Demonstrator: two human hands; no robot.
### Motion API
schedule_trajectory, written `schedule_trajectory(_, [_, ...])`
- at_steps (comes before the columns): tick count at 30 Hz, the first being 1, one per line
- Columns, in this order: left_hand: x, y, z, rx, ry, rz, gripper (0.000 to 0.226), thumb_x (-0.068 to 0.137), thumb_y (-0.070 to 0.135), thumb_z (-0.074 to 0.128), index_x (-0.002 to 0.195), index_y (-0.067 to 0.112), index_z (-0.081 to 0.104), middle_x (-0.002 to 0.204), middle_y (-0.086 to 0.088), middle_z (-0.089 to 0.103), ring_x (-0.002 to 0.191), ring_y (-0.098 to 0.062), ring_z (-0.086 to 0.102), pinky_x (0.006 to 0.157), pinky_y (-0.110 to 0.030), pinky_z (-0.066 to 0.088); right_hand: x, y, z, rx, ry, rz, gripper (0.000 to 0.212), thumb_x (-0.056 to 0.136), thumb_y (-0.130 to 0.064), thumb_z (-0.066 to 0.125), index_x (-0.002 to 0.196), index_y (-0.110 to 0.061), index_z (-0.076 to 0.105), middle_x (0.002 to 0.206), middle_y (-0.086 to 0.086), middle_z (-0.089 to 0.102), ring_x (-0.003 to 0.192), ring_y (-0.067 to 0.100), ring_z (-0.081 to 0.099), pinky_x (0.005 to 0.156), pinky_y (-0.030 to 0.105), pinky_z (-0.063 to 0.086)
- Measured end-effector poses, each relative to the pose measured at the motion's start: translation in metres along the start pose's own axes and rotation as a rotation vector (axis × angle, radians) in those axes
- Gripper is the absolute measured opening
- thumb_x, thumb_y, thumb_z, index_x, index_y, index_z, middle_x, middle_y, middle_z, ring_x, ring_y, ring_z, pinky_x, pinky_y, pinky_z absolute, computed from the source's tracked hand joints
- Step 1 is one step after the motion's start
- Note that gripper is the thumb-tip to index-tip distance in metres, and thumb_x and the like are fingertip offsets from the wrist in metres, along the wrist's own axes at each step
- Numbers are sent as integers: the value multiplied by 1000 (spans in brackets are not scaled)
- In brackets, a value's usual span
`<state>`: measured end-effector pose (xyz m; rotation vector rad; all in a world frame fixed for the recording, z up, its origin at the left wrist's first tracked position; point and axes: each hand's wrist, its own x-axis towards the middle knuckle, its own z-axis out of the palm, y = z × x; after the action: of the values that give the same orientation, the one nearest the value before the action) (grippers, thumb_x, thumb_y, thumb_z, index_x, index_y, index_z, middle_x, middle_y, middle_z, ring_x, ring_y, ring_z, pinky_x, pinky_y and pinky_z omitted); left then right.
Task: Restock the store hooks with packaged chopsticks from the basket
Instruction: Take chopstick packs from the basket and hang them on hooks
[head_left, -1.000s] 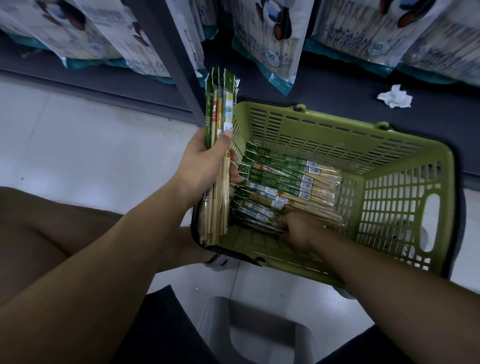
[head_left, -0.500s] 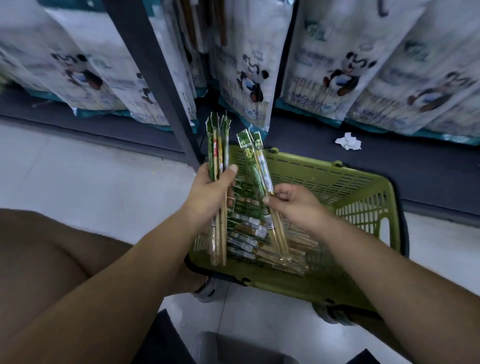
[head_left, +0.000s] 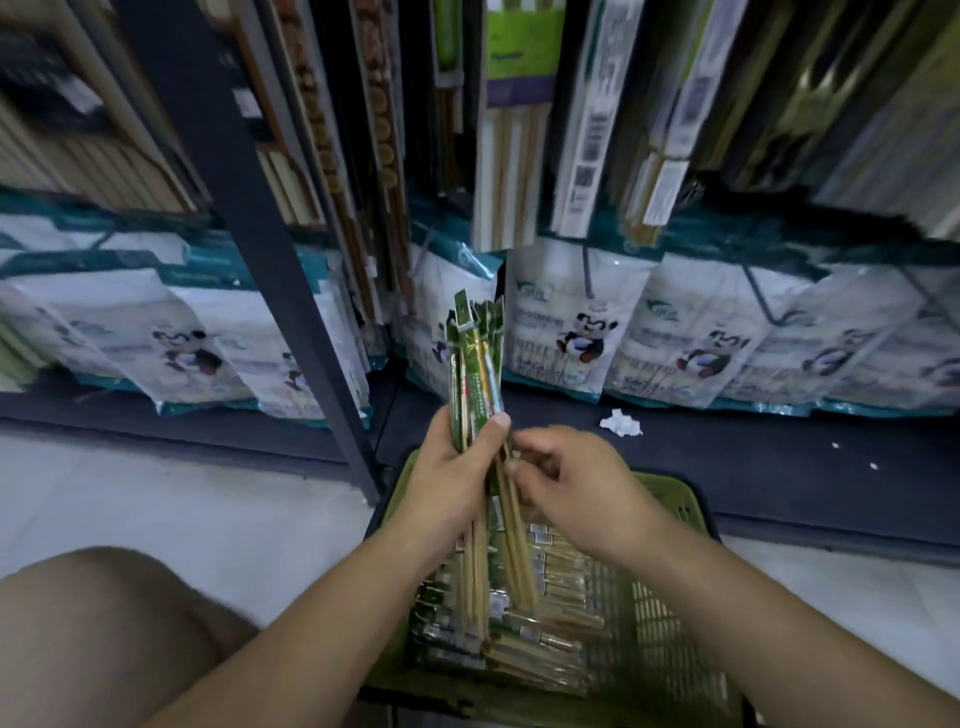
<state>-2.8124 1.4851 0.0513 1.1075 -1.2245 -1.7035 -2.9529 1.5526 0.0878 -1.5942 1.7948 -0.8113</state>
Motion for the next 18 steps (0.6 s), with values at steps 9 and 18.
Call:
schedule_trajectory(9, [-14,67,28,63,-141,189,23,93,36,74,110,28,61,82,19,71,79,-2,69,69,-20,53,-19,-41,-64,266,220,-5,10,91,-27,75,88,-36,72,78,-2,70,68,20,68,60,37,60])
schedule_trajectory(18, [-18,150,58,229,-280,443,30,90,19,78,116,18,61,86,13,72,79,-1,70,67,-13,52,10,-119,-157,428,500,-198,5,91,-24,75,91,-22,71,75,2,72,68,16,71,53,25,55])
